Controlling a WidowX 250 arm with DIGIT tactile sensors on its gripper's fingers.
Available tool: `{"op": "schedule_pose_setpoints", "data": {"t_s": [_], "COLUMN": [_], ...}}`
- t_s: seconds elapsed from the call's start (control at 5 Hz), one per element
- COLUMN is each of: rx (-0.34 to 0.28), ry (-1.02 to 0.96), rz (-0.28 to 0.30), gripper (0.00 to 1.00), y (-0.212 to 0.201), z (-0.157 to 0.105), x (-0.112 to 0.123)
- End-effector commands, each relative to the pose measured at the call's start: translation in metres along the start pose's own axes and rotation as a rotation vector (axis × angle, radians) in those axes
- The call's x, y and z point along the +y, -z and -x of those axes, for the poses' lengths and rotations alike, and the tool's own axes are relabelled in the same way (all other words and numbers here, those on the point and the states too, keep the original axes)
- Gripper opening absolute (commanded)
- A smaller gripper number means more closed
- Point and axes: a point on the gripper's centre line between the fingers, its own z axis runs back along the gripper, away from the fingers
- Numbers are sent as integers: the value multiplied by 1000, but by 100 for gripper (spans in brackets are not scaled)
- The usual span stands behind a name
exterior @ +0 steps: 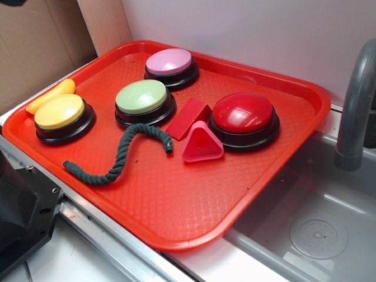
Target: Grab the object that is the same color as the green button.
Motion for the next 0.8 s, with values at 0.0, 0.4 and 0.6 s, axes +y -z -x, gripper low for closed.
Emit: {"op": "schedule_pose_setpoints", "data": {"t_s": [0.0,0.4,0.6], "rx": [0,1,-12], "ry": [0,-53,-138], "rz": [0,7,20], "gripper": [100,100,100], "y": [0,63,95], "z": [0,-22,-29], "x": [0,-9,-12]}}
